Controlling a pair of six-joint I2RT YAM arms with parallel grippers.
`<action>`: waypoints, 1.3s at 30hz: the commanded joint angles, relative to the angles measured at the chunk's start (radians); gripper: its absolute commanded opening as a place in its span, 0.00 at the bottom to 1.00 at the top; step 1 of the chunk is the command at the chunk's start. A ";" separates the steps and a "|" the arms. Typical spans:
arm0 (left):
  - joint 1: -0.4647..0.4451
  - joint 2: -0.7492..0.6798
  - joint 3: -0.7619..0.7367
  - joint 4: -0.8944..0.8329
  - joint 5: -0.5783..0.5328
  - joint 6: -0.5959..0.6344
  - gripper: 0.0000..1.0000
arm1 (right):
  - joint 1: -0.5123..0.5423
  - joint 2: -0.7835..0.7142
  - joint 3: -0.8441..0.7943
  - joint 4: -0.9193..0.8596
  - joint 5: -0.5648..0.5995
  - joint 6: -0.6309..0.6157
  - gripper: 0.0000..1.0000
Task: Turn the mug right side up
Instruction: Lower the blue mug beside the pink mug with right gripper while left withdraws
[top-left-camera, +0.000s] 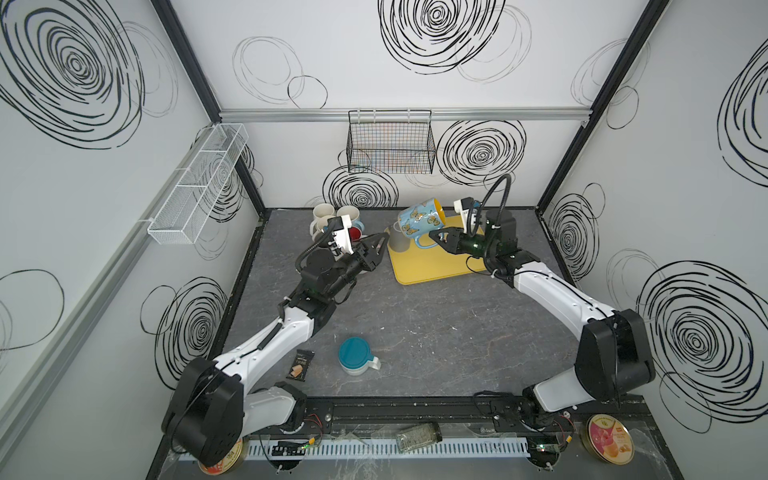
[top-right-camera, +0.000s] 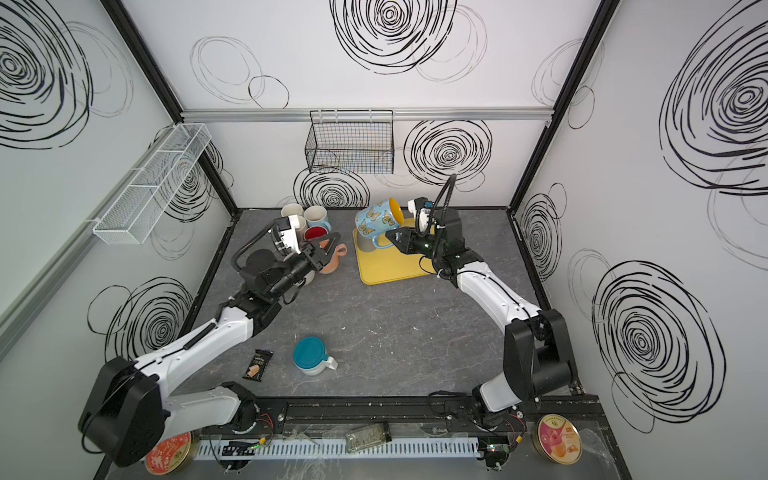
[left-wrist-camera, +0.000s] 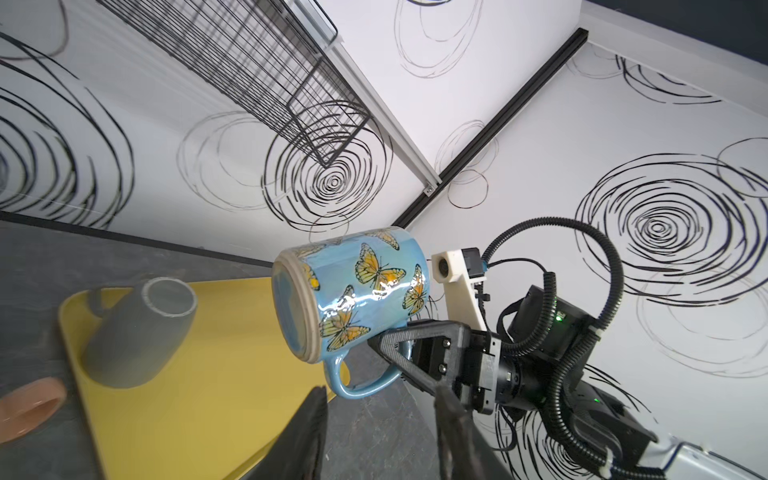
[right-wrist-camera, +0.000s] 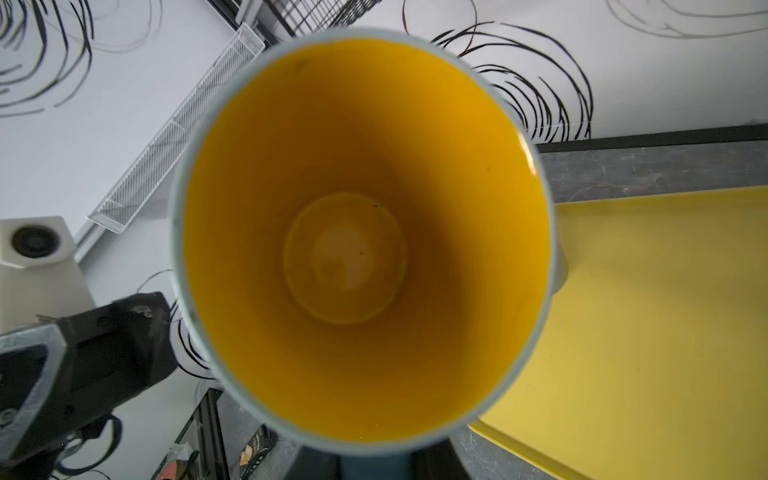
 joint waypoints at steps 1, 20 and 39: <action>0.037 -0.117 -0.017 -0.259 -0.093 0.143 0.47 | 0.084 0.015 0.129 -0.131 0.115 -0.304 0.00; 0.279 -0.406 -0.202 -0.677 -0.096 0.210 0.48 | 0.354 0.404 0.383 -0.391 0.382 -0.902 0.00; 0.307 -0.699 -0.338 -0.845 -0.142 0.140 0.48 | 0.445 0.632 0.572 -0.444 0.634 -1.109 0.40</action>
